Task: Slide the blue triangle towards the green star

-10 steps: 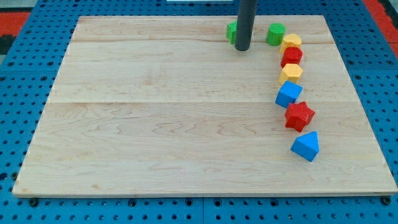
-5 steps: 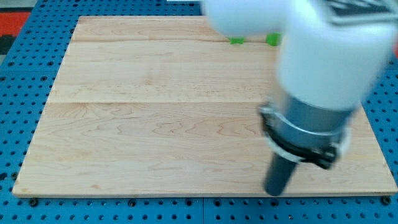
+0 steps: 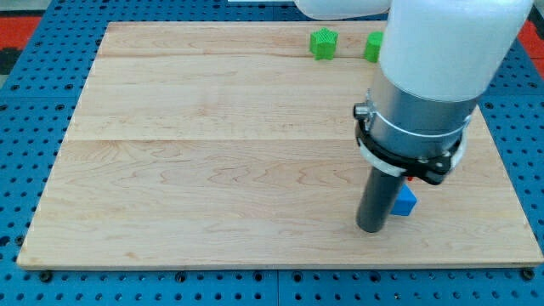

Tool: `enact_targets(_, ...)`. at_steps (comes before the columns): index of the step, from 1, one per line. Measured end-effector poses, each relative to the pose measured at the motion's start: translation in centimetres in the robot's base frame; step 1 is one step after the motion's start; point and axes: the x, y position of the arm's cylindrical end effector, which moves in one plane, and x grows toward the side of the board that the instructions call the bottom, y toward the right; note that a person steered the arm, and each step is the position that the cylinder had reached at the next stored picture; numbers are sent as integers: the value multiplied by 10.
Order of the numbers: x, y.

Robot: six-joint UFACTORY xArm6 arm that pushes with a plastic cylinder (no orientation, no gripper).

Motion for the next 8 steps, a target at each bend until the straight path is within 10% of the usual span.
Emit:
enact_targets(5, -21, 61)
enact_targets(8, -76, -13)
